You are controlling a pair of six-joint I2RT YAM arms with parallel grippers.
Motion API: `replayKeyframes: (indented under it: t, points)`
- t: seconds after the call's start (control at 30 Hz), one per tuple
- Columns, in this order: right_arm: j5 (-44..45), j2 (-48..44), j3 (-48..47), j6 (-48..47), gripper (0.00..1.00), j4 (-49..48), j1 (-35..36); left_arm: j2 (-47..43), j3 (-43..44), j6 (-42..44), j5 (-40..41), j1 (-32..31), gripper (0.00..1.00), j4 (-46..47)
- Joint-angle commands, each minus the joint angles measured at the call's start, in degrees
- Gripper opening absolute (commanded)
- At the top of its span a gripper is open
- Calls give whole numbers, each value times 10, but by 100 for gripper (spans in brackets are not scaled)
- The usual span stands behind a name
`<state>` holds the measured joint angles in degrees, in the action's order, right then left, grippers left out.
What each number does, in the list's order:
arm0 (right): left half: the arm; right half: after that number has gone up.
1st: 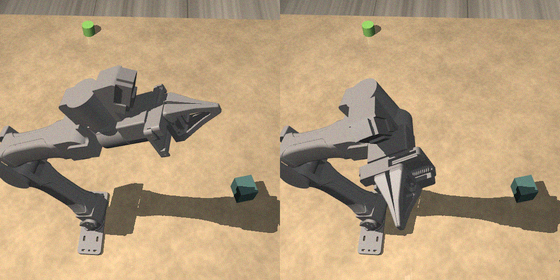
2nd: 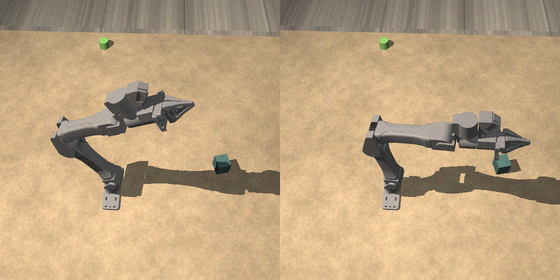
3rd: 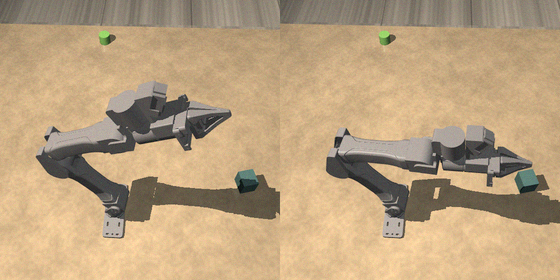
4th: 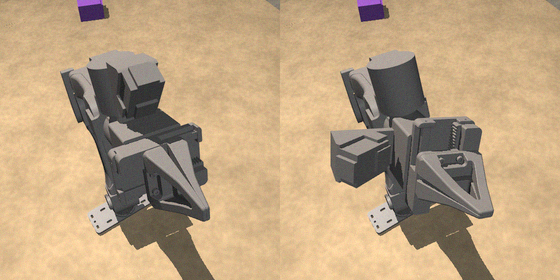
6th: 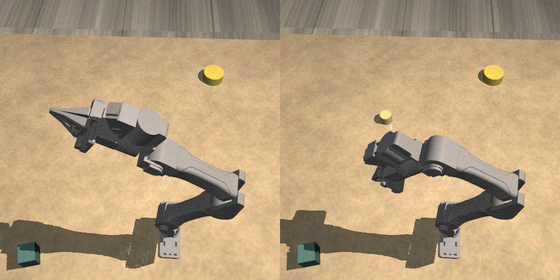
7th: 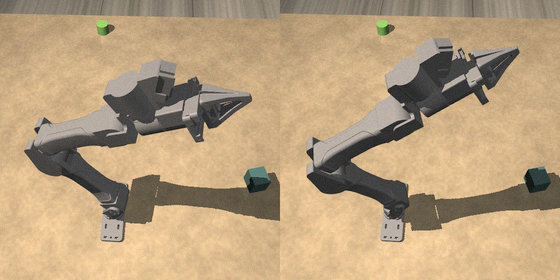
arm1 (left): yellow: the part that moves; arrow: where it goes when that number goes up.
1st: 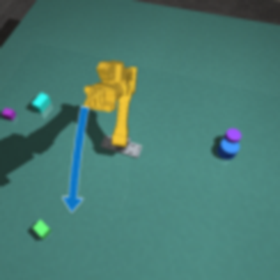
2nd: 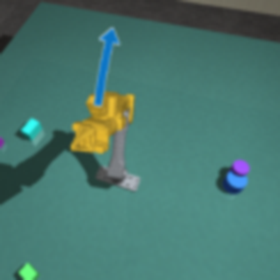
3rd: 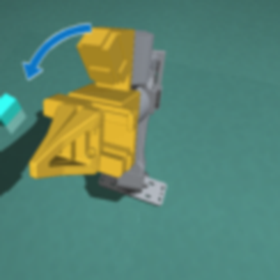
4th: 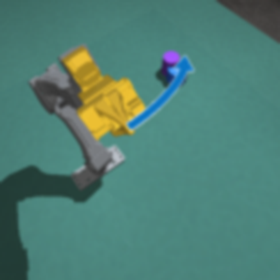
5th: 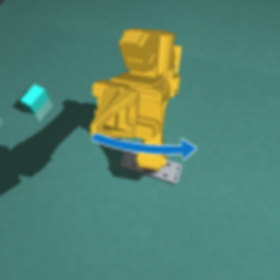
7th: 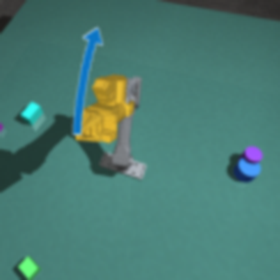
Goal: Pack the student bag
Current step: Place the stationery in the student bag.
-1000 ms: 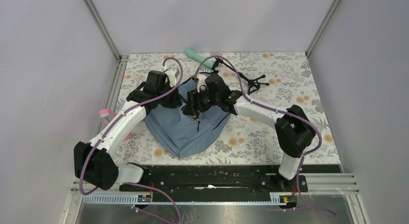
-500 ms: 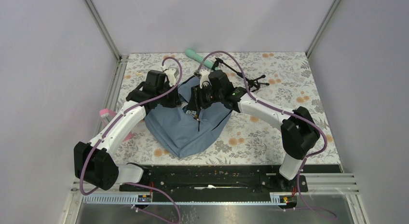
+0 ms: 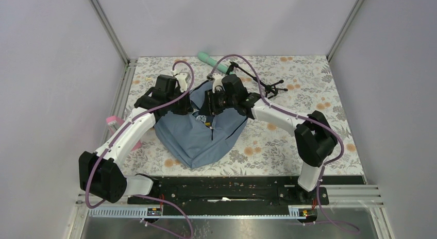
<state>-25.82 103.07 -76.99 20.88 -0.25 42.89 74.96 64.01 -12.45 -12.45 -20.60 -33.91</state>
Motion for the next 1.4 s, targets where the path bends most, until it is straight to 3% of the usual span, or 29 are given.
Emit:
replayKeyframes:
  t: [0.0, 0.33, 0.63, 0.93, 1.0, 1.13, 1.2, 1.37]
  points:
    - [-36, 45, -13, 32, 35, -33, 21, -21, 7, -1, -28, 1, 0, 33]
    - [-59, 76, -28, 65, 34, -55, 47, -21, 9, -1, -24, 0, 0, 33]
    - [-80, -1, 97, 121, 35, -129, 58, -28, 6, -7, 12, 2, 1, 34]
    - [-50, -70, 89, 89, 49, -87, 56, -15, 6, -11, 7, 2, 5, 34]
    - [-33, -88, 90, 76, 53, -74, 54, -20, 5, -10, 17, 2, 12, 33]
    - [14, -140, 117, 42, 55, -64, 51, -46, -1, 7, 27, 2, 59, 43]
    - [47, -168, 137, 24, 57, -49, 51, -66, -13, 17, 21, 1, 75, 58]
    - [149, -253, 216, -5, 65, -35, 47, -133, -48, 46, 6, -21, 86, 110]
